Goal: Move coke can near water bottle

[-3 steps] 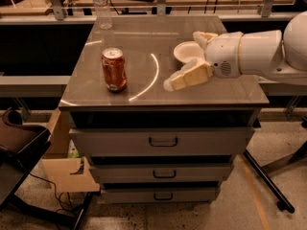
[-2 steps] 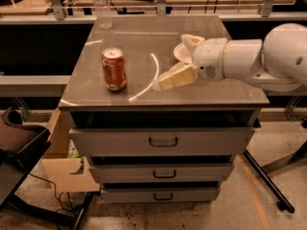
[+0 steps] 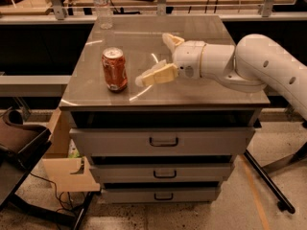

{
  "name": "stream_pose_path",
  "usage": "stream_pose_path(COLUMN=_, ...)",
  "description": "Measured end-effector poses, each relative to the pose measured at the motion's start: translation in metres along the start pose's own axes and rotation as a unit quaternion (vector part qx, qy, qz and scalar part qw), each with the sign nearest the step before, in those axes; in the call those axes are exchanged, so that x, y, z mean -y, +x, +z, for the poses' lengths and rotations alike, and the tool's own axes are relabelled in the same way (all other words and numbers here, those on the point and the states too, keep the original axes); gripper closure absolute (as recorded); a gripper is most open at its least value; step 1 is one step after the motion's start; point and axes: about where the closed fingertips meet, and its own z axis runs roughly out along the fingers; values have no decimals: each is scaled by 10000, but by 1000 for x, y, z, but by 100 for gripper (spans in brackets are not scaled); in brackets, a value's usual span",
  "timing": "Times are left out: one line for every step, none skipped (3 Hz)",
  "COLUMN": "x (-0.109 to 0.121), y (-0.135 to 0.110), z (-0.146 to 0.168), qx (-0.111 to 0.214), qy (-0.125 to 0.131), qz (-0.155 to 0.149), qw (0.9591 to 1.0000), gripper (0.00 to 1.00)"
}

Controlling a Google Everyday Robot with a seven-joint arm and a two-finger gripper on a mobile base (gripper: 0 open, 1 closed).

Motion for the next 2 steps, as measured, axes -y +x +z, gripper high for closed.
stream_pose_path(x=0, y=2, z=22, qx=205, qy=-151, qz=12, qw=9997, gripper=0)
stream_pose_path(x=-3, y=4, z=45, qx=437, qy=-306, qz=86, qw=9985, gripper=0)
